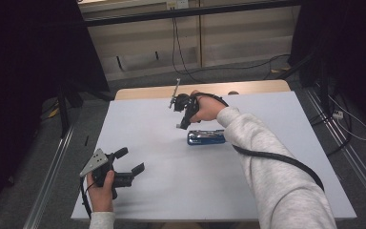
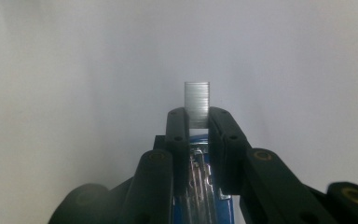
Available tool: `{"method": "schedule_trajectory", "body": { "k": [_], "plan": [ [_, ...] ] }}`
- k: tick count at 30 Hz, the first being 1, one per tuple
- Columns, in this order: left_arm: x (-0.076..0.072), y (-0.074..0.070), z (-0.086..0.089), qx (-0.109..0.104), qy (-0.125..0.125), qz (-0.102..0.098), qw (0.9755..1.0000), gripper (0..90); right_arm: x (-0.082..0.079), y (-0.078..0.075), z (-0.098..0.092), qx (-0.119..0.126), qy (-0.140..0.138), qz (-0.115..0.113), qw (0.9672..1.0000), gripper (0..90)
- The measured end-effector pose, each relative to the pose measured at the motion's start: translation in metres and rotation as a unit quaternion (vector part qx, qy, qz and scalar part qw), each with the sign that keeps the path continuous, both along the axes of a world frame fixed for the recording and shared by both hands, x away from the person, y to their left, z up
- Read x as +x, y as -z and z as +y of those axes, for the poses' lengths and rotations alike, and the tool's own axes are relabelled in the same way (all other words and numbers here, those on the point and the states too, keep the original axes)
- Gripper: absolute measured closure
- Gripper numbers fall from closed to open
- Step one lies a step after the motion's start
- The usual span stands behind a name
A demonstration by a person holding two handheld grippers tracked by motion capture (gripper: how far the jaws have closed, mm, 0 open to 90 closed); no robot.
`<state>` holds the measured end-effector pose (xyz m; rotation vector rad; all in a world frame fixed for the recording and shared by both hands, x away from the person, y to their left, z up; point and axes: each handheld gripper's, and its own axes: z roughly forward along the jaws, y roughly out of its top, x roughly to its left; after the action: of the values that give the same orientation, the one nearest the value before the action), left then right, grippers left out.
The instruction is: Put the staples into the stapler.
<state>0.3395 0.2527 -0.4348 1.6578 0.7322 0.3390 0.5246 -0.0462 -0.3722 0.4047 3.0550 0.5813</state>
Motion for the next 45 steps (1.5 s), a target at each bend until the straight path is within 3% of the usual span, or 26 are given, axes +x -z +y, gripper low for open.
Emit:
{"method": "schedule_trajectory", "body": {
  "k": [45],
  "plan": [
    [-0.001, -0.001, 0.000, 0.012, -0.005, 0.001, 0.9999, 2.8, -0.006, -0.005, -0.039, 0.005, 0.018, -0.002, 0.9998, 78.3]
  ]
}}
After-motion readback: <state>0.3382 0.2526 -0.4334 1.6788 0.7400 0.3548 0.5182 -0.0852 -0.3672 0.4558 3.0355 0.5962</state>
